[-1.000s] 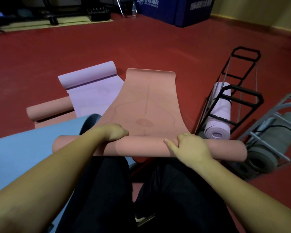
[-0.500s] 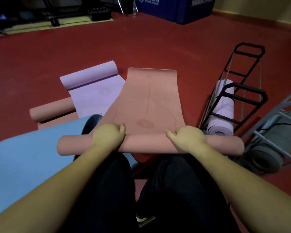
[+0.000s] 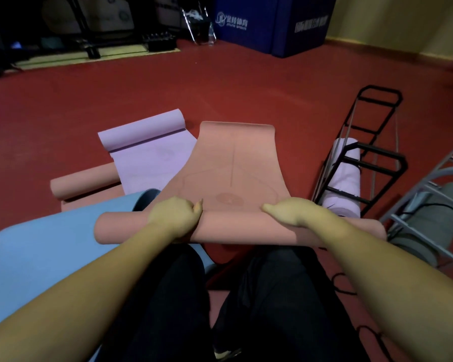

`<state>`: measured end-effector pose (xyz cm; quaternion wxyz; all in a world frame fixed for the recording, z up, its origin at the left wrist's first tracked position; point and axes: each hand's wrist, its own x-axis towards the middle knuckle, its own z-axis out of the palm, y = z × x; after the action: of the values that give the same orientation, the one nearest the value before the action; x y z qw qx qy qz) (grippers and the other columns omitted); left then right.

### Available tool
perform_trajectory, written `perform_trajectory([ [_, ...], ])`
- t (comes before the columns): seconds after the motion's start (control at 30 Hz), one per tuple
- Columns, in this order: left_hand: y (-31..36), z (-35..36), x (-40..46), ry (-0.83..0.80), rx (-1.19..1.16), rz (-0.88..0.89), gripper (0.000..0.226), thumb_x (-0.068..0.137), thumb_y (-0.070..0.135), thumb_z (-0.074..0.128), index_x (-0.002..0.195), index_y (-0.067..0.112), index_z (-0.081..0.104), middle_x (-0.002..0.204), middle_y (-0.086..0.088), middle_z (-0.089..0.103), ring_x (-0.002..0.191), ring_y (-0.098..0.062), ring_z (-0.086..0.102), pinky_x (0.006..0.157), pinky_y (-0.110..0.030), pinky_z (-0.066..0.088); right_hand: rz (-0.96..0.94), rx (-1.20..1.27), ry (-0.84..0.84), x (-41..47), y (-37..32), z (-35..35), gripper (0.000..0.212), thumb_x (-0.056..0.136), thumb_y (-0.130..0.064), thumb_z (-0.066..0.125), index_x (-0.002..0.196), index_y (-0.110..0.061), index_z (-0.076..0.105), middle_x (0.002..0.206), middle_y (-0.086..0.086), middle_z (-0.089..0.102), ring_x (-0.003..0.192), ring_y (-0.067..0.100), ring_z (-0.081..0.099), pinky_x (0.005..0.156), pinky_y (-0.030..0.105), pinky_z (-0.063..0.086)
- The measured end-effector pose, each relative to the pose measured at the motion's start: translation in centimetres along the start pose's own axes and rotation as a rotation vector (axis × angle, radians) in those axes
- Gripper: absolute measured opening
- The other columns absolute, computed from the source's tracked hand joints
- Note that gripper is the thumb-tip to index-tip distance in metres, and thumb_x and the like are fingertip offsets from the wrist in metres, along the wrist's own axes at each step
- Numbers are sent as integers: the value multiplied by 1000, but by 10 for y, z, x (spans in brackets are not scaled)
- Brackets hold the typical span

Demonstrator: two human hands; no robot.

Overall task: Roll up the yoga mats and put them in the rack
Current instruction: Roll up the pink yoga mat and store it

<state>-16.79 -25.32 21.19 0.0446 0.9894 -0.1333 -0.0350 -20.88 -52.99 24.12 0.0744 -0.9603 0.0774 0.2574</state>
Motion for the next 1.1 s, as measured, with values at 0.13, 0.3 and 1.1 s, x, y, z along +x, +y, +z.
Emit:
perform_trajectory([
  [0.13, -3, -6, 5, -163, -8, -5, 58, 101, 53, 19, 87, 16, 62, 108, -13, 66, 101, -31, 59, 91, -39, 47, -11, 63, -146, -11, 1, -12, 69, 99, -60, 28, 148, -14, 42, 158, 11, 33, 141, 26, 35, 112, 33, 26],
  [0.3, -4, 2, 6, -299, -2, -16, 59, 98, 50, 20, 107, 13, 65, 119, -15, 64, 103, -30, 57, 97, -42, 45, 5, 79, -166, -12, 2, 3, 62, 103, -52, 26, 148, -13, 42, 156, 15, 35, 141, 28, 35, 109, 30, 26],
  [1.1, 0, 4, 35, -519, -266, -116, 47, 101, 48, 38, 130, 19, 61, 140, -1, 53, 129, -26, 48, 105, -38, 36, -101, -82, 849, -17, -1, 79, 53, 85, -60, 41, 65, -13, 59, 66, 6, 60, 66, 29, 59, 59, 34, 44],
])
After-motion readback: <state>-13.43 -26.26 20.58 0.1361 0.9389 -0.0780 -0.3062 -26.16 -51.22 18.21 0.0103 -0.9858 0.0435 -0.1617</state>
